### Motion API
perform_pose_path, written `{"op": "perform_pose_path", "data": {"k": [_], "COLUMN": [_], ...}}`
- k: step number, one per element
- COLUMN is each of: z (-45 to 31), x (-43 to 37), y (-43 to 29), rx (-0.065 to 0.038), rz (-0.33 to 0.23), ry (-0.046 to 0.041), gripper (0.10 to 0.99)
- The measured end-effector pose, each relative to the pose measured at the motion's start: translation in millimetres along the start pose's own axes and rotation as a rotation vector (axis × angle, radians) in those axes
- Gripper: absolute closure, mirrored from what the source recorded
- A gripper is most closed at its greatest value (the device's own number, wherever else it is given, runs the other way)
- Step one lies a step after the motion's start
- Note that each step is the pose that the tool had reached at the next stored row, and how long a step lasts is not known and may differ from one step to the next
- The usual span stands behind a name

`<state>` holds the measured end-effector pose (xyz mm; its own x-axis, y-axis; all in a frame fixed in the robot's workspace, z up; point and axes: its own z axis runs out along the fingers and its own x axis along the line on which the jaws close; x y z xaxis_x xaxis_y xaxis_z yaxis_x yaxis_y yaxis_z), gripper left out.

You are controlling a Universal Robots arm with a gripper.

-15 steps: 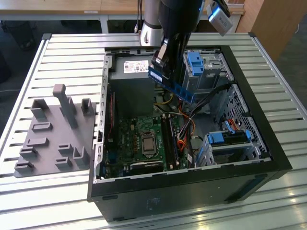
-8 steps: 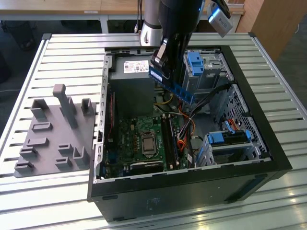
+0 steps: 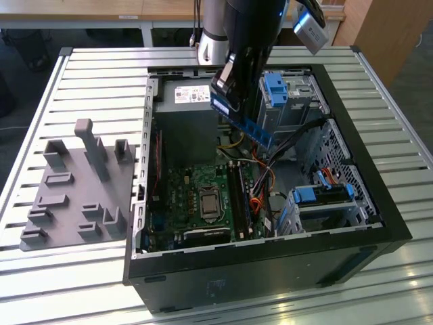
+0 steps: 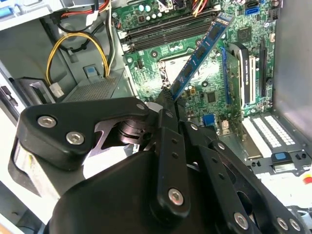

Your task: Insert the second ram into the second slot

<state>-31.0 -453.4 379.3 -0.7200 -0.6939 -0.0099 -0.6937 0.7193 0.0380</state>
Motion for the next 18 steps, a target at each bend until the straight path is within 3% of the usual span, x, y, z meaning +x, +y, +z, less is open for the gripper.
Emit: {"op": "perform_pose_path", "data": {"k": [18], "z": [0.1], "x": [0.0], "y": [0.0], "rx": [0.001], "rz": [0.1], "ry": [-0.0039], "gripper": [0.949]}}
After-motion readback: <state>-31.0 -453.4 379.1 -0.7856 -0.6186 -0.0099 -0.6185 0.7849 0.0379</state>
